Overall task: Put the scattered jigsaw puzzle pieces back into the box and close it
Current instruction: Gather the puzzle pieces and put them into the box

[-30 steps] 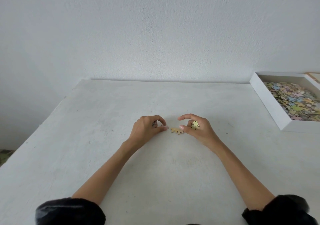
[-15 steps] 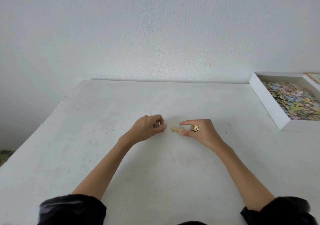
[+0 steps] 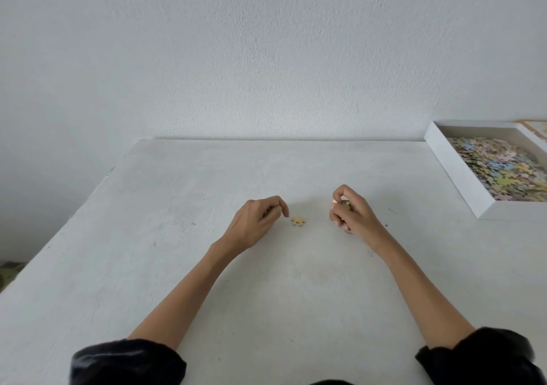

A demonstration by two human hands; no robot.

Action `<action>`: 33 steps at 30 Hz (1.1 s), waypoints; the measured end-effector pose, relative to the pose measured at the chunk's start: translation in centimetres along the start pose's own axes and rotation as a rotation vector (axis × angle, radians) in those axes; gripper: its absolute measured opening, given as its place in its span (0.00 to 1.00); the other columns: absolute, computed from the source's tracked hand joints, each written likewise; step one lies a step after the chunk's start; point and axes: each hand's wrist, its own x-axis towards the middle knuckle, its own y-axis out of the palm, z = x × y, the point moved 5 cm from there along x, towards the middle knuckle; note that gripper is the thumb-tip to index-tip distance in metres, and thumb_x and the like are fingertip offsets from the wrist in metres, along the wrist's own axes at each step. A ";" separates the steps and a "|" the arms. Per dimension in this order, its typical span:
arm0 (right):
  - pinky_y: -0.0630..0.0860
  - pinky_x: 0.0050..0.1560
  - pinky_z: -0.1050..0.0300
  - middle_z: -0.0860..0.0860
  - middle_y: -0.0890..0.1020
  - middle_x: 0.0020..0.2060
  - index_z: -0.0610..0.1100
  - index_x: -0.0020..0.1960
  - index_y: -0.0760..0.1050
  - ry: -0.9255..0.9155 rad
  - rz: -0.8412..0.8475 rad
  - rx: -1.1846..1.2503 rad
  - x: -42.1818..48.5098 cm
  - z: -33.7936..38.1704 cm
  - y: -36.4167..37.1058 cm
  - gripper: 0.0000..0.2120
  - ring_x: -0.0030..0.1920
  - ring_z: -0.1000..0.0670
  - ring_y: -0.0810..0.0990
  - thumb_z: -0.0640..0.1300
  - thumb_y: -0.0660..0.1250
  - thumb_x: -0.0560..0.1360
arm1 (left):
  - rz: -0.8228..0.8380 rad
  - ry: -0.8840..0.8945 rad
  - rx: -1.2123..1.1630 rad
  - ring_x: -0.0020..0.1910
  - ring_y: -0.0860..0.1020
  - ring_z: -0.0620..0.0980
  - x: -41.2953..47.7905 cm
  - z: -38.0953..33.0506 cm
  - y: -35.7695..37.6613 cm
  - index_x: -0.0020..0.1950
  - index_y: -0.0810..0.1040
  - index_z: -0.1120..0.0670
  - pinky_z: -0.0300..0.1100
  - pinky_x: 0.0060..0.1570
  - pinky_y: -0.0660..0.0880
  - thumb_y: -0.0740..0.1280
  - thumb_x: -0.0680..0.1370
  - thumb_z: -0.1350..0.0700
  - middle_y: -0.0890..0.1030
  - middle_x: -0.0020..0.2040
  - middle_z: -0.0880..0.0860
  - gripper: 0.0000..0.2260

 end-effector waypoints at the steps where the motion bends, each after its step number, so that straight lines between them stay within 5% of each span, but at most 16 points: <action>1: 0.56 0.24 0.63 0.48 0.69 0.25 0.45 0.40 0.62 0.022 -0.009 0.045 0.0 -0.1 -0.2 0.10 0.22 0.55 0.61 0.31 0.54 0.75 | -0.008 -0.015 -0.018 0.25 0.61 0.45 0.0 0.1 -0.1 0.39 0.76 0.53 0.41 0.31 0.62 0.58 0.78 0.55 0.64 0.26 0.49 0.10; 4: 0.56 0.22 0.66 0.48 0.71 0.25 0.44 0.45 0.69 0.063 -0.006 0.137 0.1 -0.2 -0.2 0.13 0.22 0.55 0.62 0.30 0.50 0.74 | -0.062 -0.021 -0.045 0.27 0.62 0.45 0.1 0.5 -0.3 0.33 0.70 0.54 0.37 0.30 0.62 0.66 0.75 0.51 0.65 0.27 0.49 0.14; 8: 0.56 0.21 0.67 0.50 0.68 0.23 0.42 0.41 0.77 0.048 -0.091 0.103 0.2 -0.1 0.1 0.17 0.20 0.57 0.61 0.31 0.51 0.74 | -0.077 0.045 0.036 0.26 0.60 0.44 0.1 0.3 -0.4 0.31 0.61 0.51 0.33 0.28 0.58 0.68 0.71 0.63 0.61 0.26 0.46 0.18; 12: 0.61 0.27 0.66 0.52 0.66 0.23 0.48 0.46 0.80 -0.081 -0.115 -0.219 0.0 0.6 1.4 0.06 0.23 0.57 0.63 0.41 0.64 0.75 | -0.100 0.056 0.007 0.26 0.60 0.43 0.2 0.1 -0.6 0.31 0.61 0.49 0.32 0.27 0.58 0.61 0.67 0.71 0.61 0.27 0.46 0.17; 17: 0.61 0.30 0.64 0.53 0.67 0.22 0.55 0.54 0.79 -0.099 -0.031 -0.577 -0.4 1.1 3.2 0.14 0.26 0.56 0.66 0.55 0.70 0.69 | -0.046 0.090 -0.032 0.27 0.61 0.44 0.0 -0.3 -0.1 0.33 0.66 0.51 0.30 0.28 0.61 0.60 0.68 0.71 0.63 0.26 0.45 0.14; 25: 0.62 0.31 0.62 0.53 0.69 0.23 0.52 0.43 0.79 -0.105 -0.015 -0.553 -0.3 1.2 3.3 0.08 0.27 0.56 0.67 0.55 0.71 0.68 | 0.026 0.066 -0.158 0.25 0.61 0.42 -0.1 -0.5 0.5 0.35 0.68 0.51 0.30 0.29 0.60 0.70 0.71 0.65 0.64 0.22 0.44 0.14; 33: 0.59 0.29 0.66 0.54 0.68 0.25 0.50 0.37 0.75 -0.069 0.097 -0.222 -0.8 0.8 0.4 0.06 0.26 0.57 0.63 0.46 0.72 0.69 | 0.057 0.018 -0.242 0.25 0.61 0.43 0.5 -2.0 2.2 0.35 0.69 0.53 0.33 0.28 0.65 0.71 0.71 0.63 0.63 0.23 0.44 0.13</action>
